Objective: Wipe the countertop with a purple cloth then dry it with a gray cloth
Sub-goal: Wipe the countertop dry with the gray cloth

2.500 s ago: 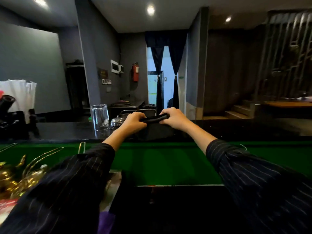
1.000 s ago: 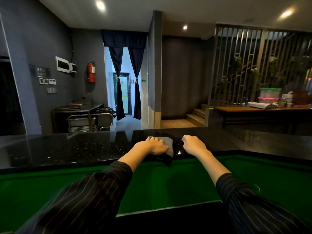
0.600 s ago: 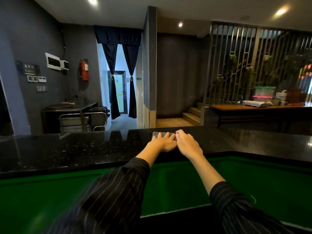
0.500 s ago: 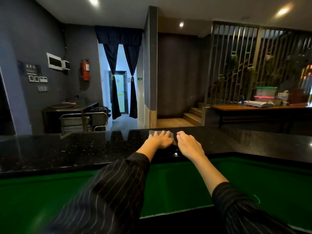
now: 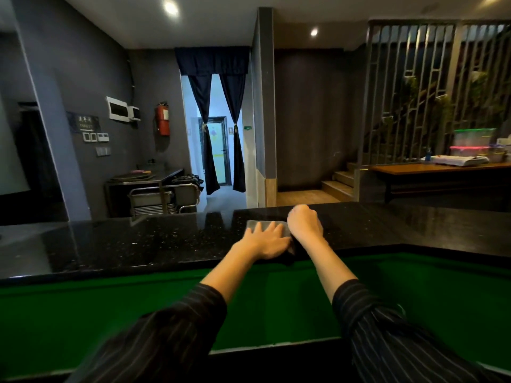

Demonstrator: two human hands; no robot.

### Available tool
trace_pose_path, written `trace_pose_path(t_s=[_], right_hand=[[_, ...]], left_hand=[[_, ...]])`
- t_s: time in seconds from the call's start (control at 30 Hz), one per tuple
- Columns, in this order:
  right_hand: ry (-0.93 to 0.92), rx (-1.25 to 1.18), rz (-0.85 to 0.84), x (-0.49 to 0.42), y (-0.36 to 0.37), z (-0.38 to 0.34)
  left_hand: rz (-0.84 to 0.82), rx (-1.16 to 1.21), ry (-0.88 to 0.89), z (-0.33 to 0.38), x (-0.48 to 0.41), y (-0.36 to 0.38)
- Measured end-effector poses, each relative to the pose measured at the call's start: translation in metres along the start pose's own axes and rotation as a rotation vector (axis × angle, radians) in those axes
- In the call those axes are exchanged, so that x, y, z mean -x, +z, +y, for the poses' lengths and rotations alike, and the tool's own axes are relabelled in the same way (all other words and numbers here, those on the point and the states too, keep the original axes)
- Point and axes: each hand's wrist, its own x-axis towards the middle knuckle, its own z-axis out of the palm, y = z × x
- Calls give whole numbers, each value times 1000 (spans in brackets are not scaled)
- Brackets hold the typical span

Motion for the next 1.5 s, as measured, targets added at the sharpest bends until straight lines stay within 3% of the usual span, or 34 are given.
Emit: trace_pose_path(t_s=[0.07,0.13,0.23,0.4,0.63,0.77,0.93,1.13,1.4,1.5], right_hand=[[-61,-236,43,8,15,-23],[-80,-268,6,13,27,-31],[-31,-122,-133,10,32,-23],[-217,238,-304,5,43,-21],[-287,438,-241,7,57,-28],[-273,463,-247,8,54,-29],[-304,447,-224,12,49,-26],[-328,439,-239,13,42,-23],[-324,422,-218,23,39,-30],[-345,385,-114,26,42,-33]], left_hand=[[-2,11,27,-8,-4,-1],[14,31,-14,-32,-10,-5],[43,53,-201,-93,-21,-11],[1,-34,-329,-181,-13,-8],[-53,-120,-103,-133,6,1],[-35,-1,-101,-103,-32,-7],[-38,-87,-38,-91,-82,-16],[-27,22,-188,-154,-113,-17],[41,54,-449,-281,-18,-16],[54,17,-474,-292,22,-14]])
